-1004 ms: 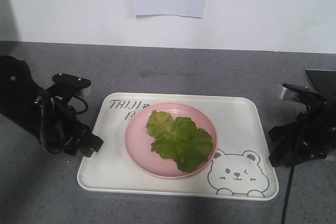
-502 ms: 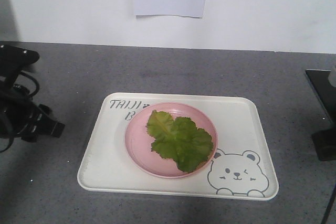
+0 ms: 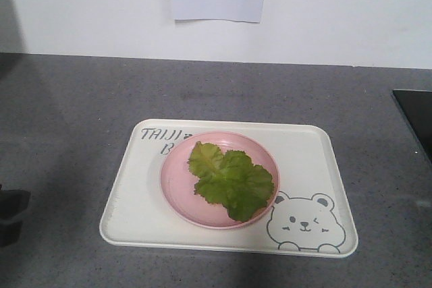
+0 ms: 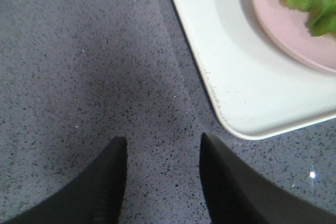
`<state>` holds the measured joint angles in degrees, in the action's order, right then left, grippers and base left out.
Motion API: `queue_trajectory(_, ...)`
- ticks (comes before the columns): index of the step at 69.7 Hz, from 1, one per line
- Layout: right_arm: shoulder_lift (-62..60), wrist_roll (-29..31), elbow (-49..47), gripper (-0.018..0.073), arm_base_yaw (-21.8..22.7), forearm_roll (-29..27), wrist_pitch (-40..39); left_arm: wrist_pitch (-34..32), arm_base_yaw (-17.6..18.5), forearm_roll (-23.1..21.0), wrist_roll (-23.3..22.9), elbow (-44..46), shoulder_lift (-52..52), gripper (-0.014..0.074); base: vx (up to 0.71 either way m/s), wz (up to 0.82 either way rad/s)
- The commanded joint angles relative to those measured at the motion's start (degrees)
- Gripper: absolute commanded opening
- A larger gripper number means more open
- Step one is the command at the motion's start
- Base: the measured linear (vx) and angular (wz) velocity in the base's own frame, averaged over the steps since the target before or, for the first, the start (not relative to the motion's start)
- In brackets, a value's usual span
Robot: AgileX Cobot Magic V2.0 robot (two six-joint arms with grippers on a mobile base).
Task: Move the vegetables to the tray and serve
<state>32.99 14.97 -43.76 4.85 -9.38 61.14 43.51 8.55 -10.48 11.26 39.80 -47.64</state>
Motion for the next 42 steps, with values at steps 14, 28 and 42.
queue_trajectory(14,-8.0,-0.1,1.7,0.0239,-0.2,0.1,-3.9,-4.6,-0.2,-0.9,-0.5,0.0,10.0,0.0321,0.0,0.0)
queue_trajectory(28,-8.3,-0.1,3.7,0.0174,-0.2,-0.9,-4.5,-4.7,-0.2,-0.9,-0.5,0.0,11.0,0.0215,0.0,0.0)
queue_trajectory(42,-8.3,-0.1,3.7,0.0039,-0.2,-0.9,-4.6,-4.7,-0.2,-0.9,-0.5,0.0,11.0,0.0068,0.0,0.0)
